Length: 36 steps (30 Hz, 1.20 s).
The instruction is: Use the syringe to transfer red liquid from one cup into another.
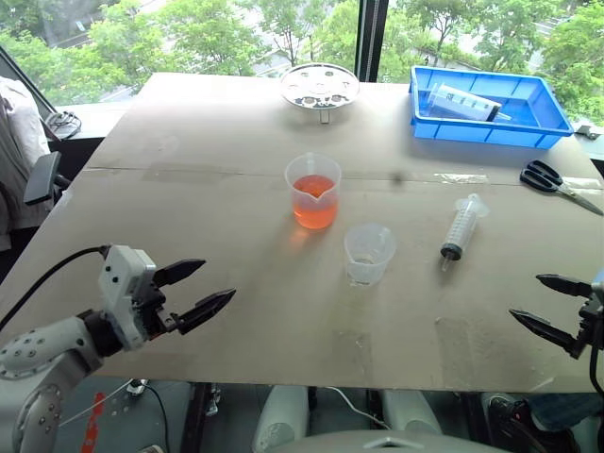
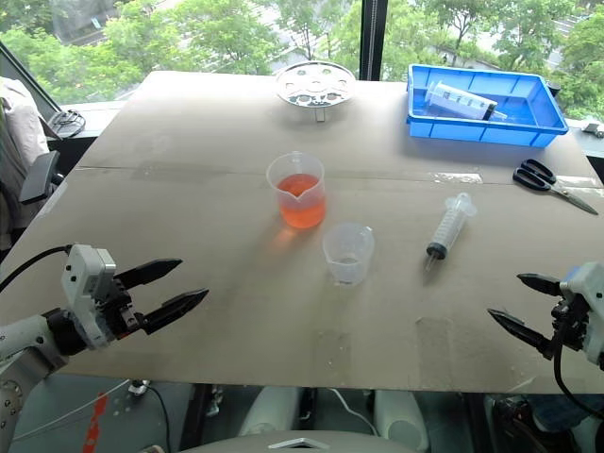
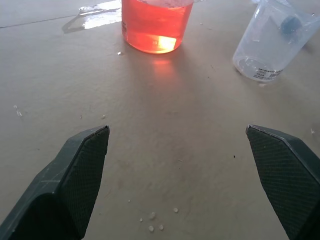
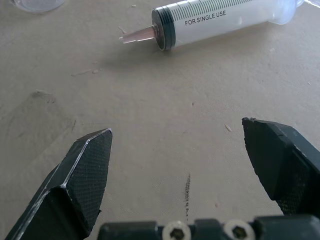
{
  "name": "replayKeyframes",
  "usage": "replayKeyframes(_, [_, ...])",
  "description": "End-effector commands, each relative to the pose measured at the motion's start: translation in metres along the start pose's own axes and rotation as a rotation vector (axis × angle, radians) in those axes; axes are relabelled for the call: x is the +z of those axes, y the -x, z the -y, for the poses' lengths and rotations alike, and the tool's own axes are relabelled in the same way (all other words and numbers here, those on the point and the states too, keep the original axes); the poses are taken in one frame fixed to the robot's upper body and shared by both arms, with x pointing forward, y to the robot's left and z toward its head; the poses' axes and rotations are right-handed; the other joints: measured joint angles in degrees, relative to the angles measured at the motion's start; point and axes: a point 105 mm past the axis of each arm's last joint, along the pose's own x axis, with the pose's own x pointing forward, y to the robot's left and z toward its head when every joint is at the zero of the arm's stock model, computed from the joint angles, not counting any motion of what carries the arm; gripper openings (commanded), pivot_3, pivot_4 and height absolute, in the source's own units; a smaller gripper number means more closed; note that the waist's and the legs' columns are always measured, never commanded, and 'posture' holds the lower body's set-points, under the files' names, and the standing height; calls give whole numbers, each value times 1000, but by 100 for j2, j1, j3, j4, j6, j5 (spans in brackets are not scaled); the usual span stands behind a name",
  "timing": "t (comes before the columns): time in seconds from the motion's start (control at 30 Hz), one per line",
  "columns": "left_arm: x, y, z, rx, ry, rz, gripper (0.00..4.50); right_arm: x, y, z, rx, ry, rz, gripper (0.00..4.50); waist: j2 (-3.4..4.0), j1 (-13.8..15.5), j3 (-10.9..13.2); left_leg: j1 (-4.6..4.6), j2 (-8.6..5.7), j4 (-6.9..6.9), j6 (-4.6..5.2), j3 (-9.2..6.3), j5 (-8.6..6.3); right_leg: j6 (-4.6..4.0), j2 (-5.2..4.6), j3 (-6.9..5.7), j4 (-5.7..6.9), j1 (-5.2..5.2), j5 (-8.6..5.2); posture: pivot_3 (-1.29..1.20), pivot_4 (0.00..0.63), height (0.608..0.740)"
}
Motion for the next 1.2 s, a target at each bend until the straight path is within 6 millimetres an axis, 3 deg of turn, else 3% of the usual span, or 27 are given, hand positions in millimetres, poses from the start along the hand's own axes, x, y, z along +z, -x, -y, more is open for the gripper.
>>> replayKeyframes(0.03, [27, -9, 6, -42, -57, 76, 4455, 22, -6, 11, -84, -7, 55, 4500, 0, 1, 0, 0, 0, 0, 0, 0, 0, 0, 0, 0, 0, 0, 0, 0, 150, 740])
replayKeyframes(0.13, [61, -27, 31, -176, -102, 160, 4455, 54, -26, 28, -264, -37, 40, 4500, 4, -9, 8, -4, 3, 18, 0, -7, 1, 0, 1, -4, 13, -5, 2, 0, 150, 740])
replayKeyframes(0.23, [75, -35, 48, -267, -155, 177, 4455, 71, -44, 27, -230, -122, -46, 4500, 18, -39, -4, -2, 2, 21, -1, 5, 2, -13, -4, 2, 16, -7, 13, 0, 150, 740])
replayKeyframes(0.33, [82, -39, 58, -317, -198, 176, 4455, 87, -54, 23, -193, -185, -74, 4500, 16, -17, -7, -3, 2, 5, -1, 3, 1, -13, 13, -3, 7, -11, 11, 0, 150, 740])
replayKeyframes(0.47, [96, -43, 71, -394, -251, 203, 4455, 107, -88, 38, -235, -415, -200, 4500, 24, -34, 3, -24, -2, -5, -2, 3, 0, 12, 31, 0, 4, -30, 19, 0, 150, 740])
replayKeyframes(0.57, [100, -46, 74, -398, -262, 220, 4455, 115, -115, 49, -224, -556, -251, 4500, 18, -63, 5, -22, -9, -12, 1, 12, -1, 17, 26, 5, -2, -29, 17, 0, 150, 740])
replayKeyframes(0.7, [97, -45, 77, -385, -250, 224, 4455, 122, -135, 54, -240, -663, -343, 4500, 17, -33, 6, -20, -11, -10, 3, 10, -2, 16, 25, 2, -1, -25, 17, 0, 150, 740])
replayKeyframes(0.97, [94, -39, 80, -343, -230, 227, 4455, 135, -142, 63, -369, -731, -501, 4500, 15, -41, 6, -23, -13, -11, 5, 10, -3, 16, 25, 1, -3, -25, 18, 0, 150, 740])
replayKeyframes(1.2, [88, -32, 82, -303, -210, 218, 4455, 151, -135, 66, -388, -754, -502, 4500, 19, -57, 9, -23, -13, -12, 7, 11, -4, 16, 27, 1, -2, -26, 17, 0, 150, 740])
